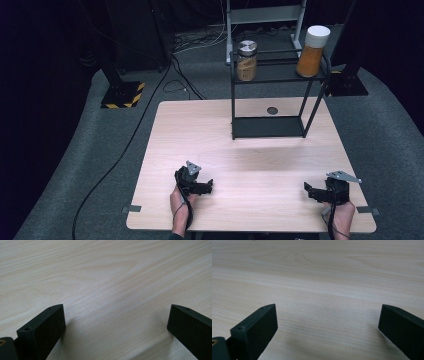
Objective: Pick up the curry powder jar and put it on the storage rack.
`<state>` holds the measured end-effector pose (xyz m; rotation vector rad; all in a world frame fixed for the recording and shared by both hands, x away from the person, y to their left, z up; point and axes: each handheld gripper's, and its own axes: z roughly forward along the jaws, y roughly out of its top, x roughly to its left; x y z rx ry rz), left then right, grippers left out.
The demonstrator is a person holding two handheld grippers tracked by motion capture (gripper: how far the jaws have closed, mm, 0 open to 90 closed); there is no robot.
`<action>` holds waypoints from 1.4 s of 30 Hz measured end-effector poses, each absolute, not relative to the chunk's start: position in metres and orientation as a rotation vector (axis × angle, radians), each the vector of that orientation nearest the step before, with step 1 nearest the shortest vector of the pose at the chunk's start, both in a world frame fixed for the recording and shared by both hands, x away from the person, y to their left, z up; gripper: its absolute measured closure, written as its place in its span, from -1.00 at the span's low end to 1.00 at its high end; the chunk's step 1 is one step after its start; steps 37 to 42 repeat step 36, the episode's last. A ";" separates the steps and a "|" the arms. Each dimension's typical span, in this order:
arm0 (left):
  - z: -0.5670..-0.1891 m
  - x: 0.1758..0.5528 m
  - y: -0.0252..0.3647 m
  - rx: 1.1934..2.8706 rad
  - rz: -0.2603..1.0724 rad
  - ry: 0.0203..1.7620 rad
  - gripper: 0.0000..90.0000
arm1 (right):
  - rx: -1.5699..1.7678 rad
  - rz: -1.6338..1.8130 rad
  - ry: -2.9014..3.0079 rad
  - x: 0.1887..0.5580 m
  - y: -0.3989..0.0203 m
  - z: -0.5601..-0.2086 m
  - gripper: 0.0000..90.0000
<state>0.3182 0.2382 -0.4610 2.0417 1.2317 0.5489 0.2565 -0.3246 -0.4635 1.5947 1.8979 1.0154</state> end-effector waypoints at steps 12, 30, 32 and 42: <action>-0.461 0.318 0.238 2.042 0.550 1.232 -0.98 | 1.598 1.027 1.892 0.256 -0.326 -0.464 -0.97; -0.461 0.318 0.238 2.041 0.547 1.233 -0.98 | 1.595 1.023 1.886 0.255 -0.325 -0.464 -0.97; -0.461 0.319 0.239 2.041 0.547 1.233 -0.98 | 1.592 1.021 1.891 0.255 -0.325 -0.464 -0.97; -0.461 0.319 0.238 2.040 0.548 1.234 -0.98 | 1.599 1.035 1.900 0.257 -0.328 -0.464 -0.96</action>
